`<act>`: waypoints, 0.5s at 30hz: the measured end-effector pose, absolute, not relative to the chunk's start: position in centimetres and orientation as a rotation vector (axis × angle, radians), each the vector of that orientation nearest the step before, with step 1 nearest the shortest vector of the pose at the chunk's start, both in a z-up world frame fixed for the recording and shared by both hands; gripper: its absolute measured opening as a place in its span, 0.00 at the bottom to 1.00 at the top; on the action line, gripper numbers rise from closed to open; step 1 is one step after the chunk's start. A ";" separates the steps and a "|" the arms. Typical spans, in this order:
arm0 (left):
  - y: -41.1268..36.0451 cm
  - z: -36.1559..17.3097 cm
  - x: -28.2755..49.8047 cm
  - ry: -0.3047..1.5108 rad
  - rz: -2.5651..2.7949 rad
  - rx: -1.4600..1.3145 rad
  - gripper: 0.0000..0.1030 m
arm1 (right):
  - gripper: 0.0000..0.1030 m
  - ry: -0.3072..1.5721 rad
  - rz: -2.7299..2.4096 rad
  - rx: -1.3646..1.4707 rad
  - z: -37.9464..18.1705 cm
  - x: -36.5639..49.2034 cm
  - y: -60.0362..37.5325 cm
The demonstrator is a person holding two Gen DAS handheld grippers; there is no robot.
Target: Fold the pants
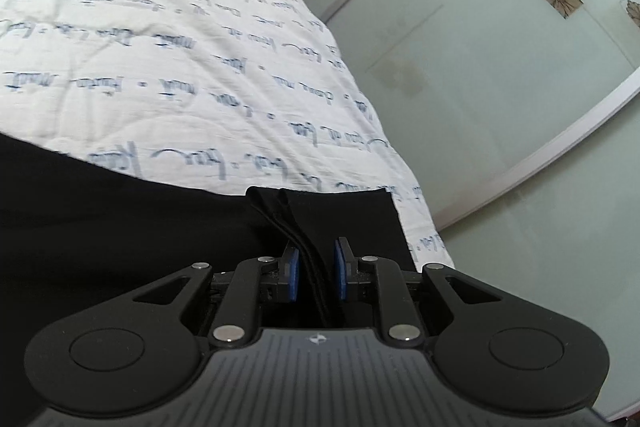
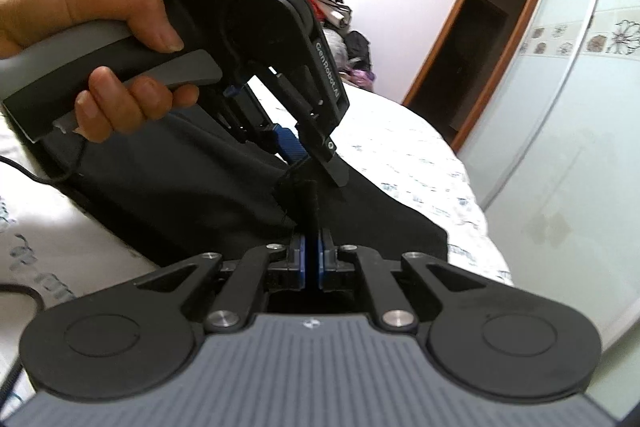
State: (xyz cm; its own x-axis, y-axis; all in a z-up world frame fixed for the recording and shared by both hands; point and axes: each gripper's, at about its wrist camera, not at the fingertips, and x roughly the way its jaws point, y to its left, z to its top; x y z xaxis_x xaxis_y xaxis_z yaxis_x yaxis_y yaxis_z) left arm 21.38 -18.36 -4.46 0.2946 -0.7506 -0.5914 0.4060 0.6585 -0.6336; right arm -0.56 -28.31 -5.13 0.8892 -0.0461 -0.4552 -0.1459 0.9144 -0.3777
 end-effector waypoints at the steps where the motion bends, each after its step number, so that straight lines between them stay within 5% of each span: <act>1: -18.0 -4.4 21.2 0.997 -0.786 -0.391 0.17 | 0.06 0.475 0.062 -0.416 -5.3 -0.5 -28.3; 15: -11.4 -4.4 20.5 0.943 -0.552 -0.280 0.17 | 0.06 0.476 0.223 -0.376 -7.0 -0.8 -24.0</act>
